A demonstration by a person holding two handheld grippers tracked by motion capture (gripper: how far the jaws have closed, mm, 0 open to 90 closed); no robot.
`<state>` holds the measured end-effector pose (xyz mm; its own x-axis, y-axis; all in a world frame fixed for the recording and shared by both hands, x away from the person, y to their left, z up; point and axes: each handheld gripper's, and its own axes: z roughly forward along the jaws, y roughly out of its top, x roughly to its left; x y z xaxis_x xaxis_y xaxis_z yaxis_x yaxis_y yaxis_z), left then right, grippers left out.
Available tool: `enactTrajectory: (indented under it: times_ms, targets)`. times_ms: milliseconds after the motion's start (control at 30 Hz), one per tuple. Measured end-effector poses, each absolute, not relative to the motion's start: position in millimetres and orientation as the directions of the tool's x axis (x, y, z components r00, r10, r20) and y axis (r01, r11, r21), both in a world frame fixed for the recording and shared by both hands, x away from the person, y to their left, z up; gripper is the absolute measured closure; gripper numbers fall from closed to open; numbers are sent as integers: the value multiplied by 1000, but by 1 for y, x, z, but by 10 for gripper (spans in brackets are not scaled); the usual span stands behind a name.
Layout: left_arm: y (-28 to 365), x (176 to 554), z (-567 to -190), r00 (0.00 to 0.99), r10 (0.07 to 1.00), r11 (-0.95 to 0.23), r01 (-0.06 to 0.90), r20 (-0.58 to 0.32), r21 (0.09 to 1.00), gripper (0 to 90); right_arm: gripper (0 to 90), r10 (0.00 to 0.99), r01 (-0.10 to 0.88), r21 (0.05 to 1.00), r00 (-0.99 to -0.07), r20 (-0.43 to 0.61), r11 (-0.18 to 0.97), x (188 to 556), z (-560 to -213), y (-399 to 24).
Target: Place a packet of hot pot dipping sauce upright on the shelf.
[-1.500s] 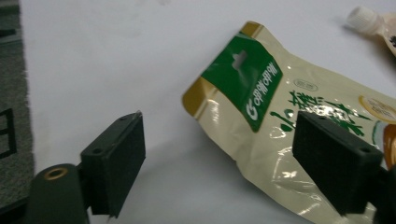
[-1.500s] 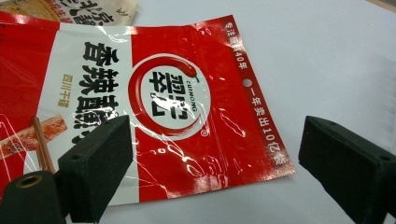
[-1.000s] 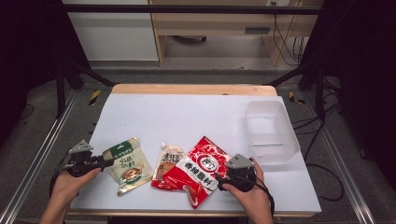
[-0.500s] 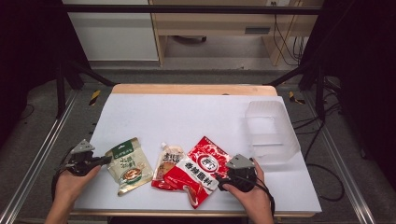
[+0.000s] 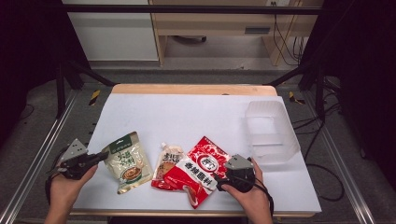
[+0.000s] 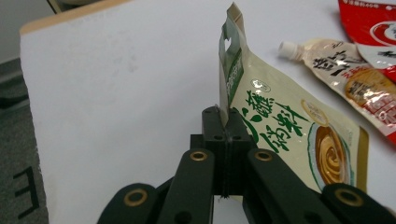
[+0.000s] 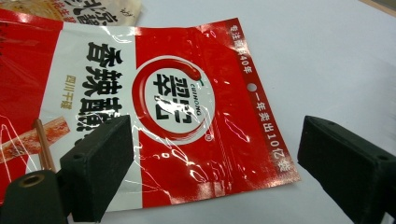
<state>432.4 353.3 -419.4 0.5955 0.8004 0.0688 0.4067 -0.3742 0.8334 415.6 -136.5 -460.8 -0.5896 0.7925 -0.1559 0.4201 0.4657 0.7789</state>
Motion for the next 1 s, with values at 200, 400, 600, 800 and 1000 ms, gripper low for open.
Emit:
enactTrajectory:
  times_ms: [200, 400, 600, 800, 1000]
  targets:
    - [343, 426, -401, 636, 760, -431, 339, 134, 836, 900, 121, 780, 385, 814, -612, -128, 435, 412, -452, -131]
    - [336, 424, -381, 679, 720, -456, 309, 142, 835, 900, 134, 727, 335, 817, -672, -143, 471, 415, -433, -109]
    - [326, 426, -360, 724, 672, -477, 262, 156, 839, 900, 169, 660, 290, 818, -738, -139, 497, 432, -412, -84]
    - [315, 427, -341, 758, 618, -542, 220, 207, 811, 900, 176, 585, 263, 789, -797, -146, 555, 451, -388, -61]
    - [312, 433, -330, 773, 594, -567, 204, 224, 798, 900, 184, 495, 216, 757, -854, -160, 617, 466, -370, -34]
